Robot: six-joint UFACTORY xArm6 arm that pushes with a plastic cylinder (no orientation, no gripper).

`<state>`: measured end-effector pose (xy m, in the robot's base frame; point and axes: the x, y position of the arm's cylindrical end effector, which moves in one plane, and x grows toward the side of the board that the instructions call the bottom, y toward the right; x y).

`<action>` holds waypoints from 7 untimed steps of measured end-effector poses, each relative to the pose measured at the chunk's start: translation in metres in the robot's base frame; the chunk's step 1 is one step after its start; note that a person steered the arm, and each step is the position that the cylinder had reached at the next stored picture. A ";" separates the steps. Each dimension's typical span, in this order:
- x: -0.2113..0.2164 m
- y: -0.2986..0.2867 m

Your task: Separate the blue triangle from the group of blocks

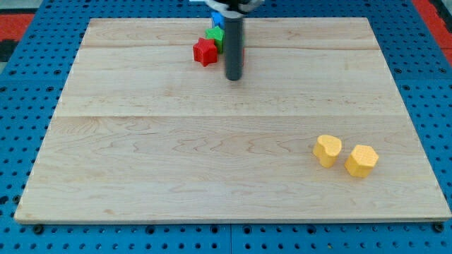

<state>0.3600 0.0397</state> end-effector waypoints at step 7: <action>-0.162 0.100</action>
<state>0.1979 0.1401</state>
